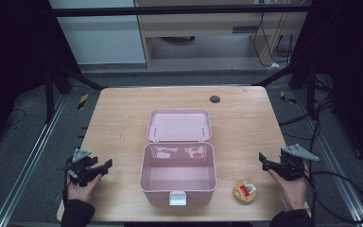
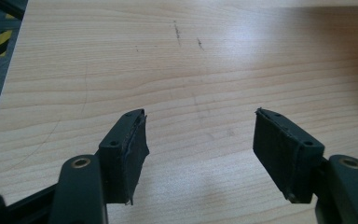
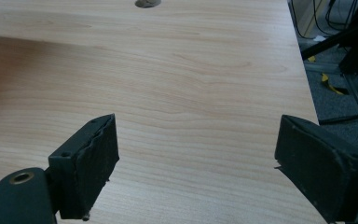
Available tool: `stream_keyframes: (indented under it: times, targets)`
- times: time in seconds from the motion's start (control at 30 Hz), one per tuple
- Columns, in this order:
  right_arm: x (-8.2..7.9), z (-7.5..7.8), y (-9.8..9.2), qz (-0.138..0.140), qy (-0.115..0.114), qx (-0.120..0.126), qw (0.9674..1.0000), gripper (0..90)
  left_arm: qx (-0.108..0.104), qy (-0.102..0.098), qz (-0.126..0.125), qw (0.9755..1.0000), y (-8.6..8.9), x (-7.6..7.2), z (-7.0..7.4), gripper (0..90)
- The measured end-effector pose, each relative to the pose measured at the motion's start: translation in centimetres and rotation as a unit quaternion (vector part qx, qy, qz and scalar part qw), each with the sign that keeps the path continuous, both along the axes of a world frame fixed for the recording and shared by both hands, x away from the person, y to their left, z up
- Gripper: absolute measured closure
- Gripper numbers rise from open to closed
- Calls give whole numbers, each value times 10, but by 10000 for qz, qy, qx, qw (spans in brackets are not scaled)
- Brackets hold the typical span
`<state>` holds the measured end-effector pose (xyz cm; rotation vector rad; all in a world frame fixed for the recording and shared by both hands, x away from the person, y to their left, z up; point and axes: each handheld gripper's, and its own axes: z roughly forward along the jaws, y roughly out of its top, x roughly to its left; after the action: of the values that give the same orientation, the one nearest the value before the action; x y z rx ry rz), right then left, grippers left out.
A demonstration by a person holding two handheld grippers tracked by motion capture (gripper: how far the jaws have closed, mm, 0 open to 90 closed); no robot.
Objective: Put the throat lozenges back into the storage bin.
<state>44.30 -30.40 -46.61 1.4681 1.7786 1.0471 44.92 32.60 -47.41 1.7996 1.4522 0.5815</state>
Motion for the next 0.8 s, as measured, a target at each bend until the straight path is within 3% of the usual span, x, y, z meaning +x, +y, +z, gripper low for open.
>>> stream_keyframes:
  times: [0.17,0.23,0.43,0.57,0.67,0.8]
  targets:
    - [0,9,5,215,-33,-113,9997,129,28,-9,-29,10000,0,-1,1,339]
    - [0,15,9,434,-45,-242,9988,126,6,14,-60,10000,0,0,1,336]
    - [-1,27,16,671,-149,-451,9966,128,-5,-9,-92,10000,-1,-2,2,330]
    - [2,42,22,1049,-106,-557,9929,128,4,15,-109,9999,-1,-2,2,327]
    - [3,49,26,1158,-136,-604,9913,139,14,15,-115,9999,-1,-1,2,324]
    - [7,66,35,1464,-151,-734,9864,139,35,43,-127,9999,-1,-1,1,321]
